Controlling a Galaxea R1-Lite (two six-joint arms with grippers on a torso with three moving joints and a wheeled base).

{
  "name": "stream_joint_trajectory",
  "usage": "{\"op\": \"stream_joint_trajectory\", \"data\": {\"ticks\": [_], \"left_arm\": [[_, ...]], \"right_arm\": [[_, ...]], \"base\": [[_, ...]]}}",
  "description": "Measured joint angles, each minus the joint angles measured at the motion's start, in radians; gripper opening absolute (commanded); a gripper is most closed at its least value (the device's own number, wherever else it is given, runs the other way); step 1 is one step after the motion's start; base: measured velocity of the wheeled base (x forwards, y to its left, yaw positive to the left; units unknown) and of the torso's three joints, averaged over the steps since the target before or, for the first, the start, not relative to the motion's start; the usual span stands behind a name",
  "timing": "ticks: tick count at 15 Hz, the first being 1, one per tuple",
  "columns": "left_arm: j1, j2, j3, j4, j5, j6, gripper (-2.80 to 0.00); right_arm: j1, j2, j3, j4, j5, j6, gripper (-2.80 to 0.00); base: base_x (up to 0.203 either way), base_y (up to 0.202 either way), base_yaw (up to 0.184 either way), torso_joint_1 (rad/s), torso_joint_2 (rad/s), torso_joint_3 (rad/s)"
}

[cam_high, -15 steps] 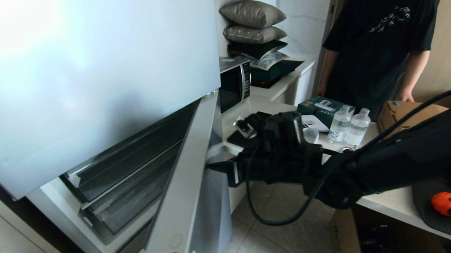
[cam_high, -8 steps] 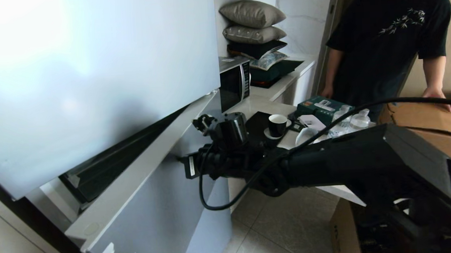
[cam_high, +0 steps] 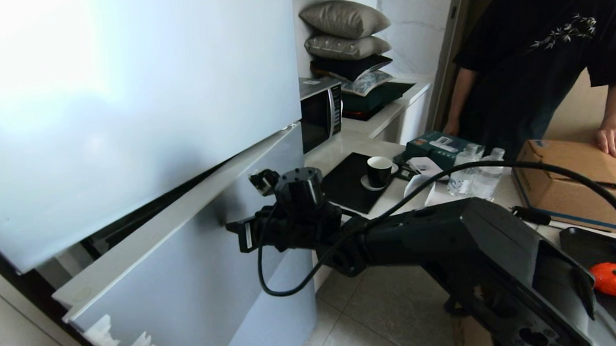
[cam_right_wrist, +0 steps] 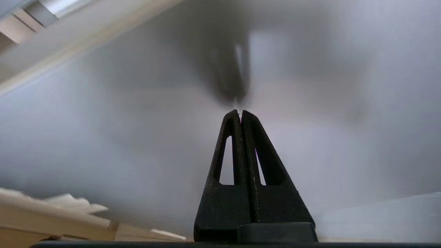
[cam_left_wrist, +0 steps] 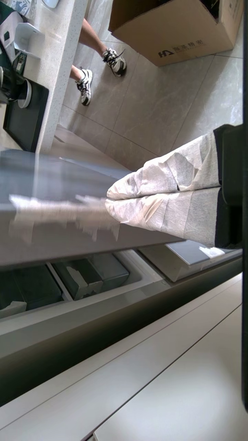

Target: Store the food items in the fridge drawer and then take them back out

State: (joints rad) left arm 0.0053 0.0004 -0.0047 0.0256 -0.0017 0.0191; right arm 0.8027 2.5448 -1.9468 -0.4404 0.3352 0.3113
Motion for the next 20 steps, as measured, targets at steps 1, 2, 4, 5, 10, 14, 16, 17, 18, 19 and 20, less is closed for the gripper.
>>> {"op": "stream_joint_trajectory", "data": {"ticks": [1, 2, 4, 5, 10, 14, 16, 17, 18, 19, 20], "left_arm": [[0.0, 0.0, 0.0, 0.0, 0.0, 0.0, -2.8], [0.0, 0.0, 0.0, 0.0, 0.0, 0.0, -2.8], [0.0, 0.0, 0.0, 0.0, 0.0, 0.0, -2.8], [0.0, 0.0, 0.0, 0.0, 0.0, 0.0, -2.8], [0.0, 0.0, 0.0, 0.0, 0.0, 0.0, -2.8], [0.0, 0.0, 0.0, 0.0, 0.0, 0.0, -2.8], [0.0, 0.0, 0.0, 0.0, 0.0, 0.0, -2.8], [0.0, 0.0, 0.0, 0.0, 0.0, 0.0, -2.8], [0.0, 0.0, 0.0, 0.0, 0.0, 0.0, -2.8], [0.0, 0.0, 0.0, 0.0, 0.0, 0.0, -2.8], [0.0, 0.0, 0.0, 0.0, 0.0, 0.0, -2.8]], "right_arm": [[-0.004, 0.013, -0.001, -0.033, 0.007, 0.001, -2.8], [-0.008, 0.023, -0.002, -0.079, 0.026, 0.002, -2.8], [-0.02, 0.043, -0.002, -0.174, 0.105, 0.01, -2.8], [-0.026, 0.05, -0.003, -0.189, 0.134, 0.012, -2.8], [-0.032, 0.068, 0.0, -0.214, 0.136, 0.021, -2.8], [-0.018, 0.007, 0.113, -0.241, 0.072, 0.014, -2.8], [0.005, -0.116, 0.303, -0.261, 0.047, -0.004, -2.8], [0.018, -0.2, 0.416, -0.266, 0.031, -0.025, -2.8], [0.03, -0.305, 0.546, -0.27, 0.002, -0.061, -2.8], [0.038, -0.415, 0.667, -0.272, -0.041, -0.098, -2.8], [0.04, -0.534, 0.78, -0.272, -0.096, -0.136, -2.8]], "base": [[0.0, 0.0, 0.0, 0.0, 0.0, 0.0], [0.0, 0.0, 0.0, 0.0, 0.0, 0.0], [0.0, 0.0, 0.0, 0.0, 0.0, 0.0], [0.0, 0.0, 0.0, 0.0, 0.0, 0.0], [0.0, 0.0, 0.0, 0.0, 0.0, 0.0], [0.0, 0.0, 0.0, 0.0, 0.0, 0.0], [0.0, 0.0, 0.0, 0.0, 0.0, 0.0], [0.0, 0.0, 0.0, 0.0, 0.0, 0.0], [0.0, 0.0, 0.0, 0.0, 0.0, 0.0], [0.0, 0.0, 0.0, 0.0, 0.0, 0.0], [0.0, 0.0, 0.0, 0.0, 0.0, 0.0]]}}
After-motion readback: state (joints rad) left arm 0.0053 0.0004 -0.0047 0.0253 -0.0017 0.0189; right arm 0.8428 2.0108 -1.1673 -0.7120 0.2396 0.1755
